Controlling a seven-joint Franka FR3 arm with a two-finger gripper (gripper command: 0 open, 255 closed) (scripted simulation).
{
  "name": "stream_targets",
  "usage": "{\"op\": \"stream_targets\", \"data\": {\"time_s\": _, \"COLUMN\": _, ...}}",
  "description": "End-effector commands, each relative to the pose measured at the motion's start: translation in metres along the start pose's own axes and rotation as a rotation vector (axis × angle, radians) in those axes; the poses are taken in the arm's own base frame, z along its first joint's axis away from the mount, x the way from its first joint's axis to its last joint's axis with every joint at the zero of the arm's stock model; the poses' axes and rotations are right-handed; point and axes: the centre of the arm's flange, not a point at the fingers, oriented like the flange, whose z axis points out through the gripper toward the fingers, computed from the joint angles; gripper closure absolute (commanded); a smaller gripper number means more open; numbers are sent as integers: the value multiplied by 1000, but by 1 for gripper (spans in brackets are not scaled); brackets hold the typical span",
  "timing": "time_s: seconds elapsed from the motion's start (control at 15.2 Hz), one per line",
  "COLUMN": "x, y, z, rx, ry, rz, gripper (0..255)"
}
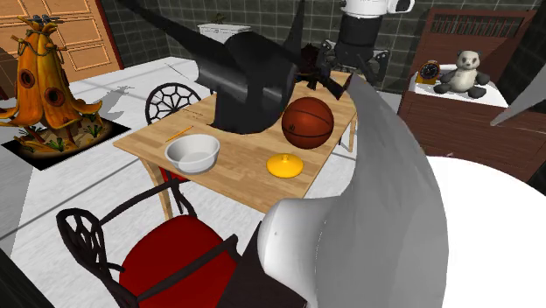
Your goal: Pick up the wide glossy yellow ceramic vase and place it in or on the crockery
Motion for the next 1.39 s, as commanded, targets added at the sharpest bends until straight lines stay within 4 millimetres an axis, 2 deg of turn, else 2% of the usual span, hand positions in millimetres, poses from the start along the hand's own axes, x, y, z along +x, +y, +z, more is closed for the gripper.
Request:
{"op": "stream_targets", "data": {"time_s": 0.0, "x": 10, "y": -14, "z": 23, "rx": 0, "ry": -7, "rz": 0, "gripper": 0}}
{"op": "stream_targets", "data": {"time_s": 1.32, "x": 80, "y": -139, "z": 250, "rx": -15, "ry": -90, "rz": -3, "gripper": 0}}
